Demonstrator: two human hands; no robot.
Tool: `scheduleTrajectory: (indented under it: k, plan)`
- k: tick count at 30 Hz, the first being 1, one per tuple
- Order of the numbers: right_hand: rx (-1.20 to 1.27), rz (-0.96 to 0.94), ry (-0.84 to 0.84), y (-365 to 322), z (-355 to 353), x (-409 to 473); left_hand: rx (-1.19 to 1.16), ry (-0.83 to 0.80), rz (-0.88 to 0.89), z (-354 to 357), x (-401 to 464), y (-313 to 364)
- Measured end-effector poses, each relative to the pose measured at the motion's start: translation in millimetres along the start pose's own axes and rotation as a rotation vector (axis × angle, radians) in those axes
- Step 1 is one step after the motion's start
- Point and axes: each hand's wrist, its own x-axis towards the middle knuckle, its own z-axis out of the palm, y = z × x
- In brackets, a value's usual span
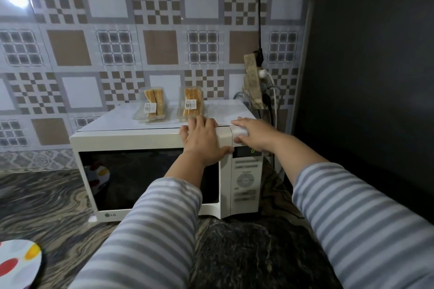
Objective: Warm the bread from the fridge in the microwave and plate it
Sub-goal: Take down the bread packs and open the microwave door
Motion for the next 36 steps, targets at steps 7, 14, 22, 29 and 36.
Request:
scheduleTrajectory:
  k: [7,14,22,29,36]
  plan:
    - [-0.009,-0.02,-0.003,3.0,0.7,2.5,0.024,0.018,0.013,1.6,1.2,-0.2]
    - [-0.009,-0.047,-0.007,3.8,-1.4,1.0,0.032,-0.012,0.018,-0.6,2.3,0.2]
    - [-0.228,-0.062,-0.048,0.9,3.5,-1.9,-0.012,0.064,0.113,-10.7,-34.1,-5.4]
    - [-0.379,-0.07,0.011,4.4,17.2,-8.7,0.047,0.258,0.202,1.0,-70.6,-18.5]
    - [-0.322,-0.027,0.068,-2.1,20.2,-20.0,0.023,0.276,0.201,-4.8,-86.7,-17.1]
